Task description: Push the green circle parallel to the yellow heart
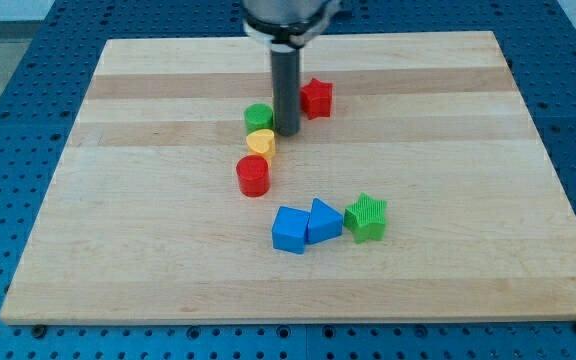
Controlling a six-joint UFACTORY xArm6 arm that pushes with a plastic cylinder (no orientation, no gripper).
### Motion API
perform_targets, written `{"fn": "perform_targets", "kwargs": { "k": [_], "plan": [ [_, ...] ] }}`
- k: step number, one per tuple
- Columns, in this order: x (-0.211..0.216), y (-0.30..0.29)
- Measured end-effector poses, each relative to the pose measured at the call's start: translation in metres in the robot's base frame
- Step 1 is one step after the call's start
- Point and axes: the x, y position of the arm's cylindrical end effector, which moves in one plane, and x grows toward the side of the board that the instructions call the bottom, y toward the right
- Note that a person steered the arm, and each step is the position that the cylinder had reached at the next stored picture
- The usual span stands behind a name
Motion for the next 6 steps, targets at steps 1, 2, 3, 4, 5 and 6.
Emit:
{"fn": "perform_targets", "kwargs": {
  "k": [1, 2, 3, 4, 5, 6],
  "plan": [
    [-0.013, -0.023],
    [-0.016, -0.059],
    [-0.03, -0.094],
    [-0.05, -0.111],
    [-0.043, -0.128],
    [-0.009, -0.128]
  ]
}}
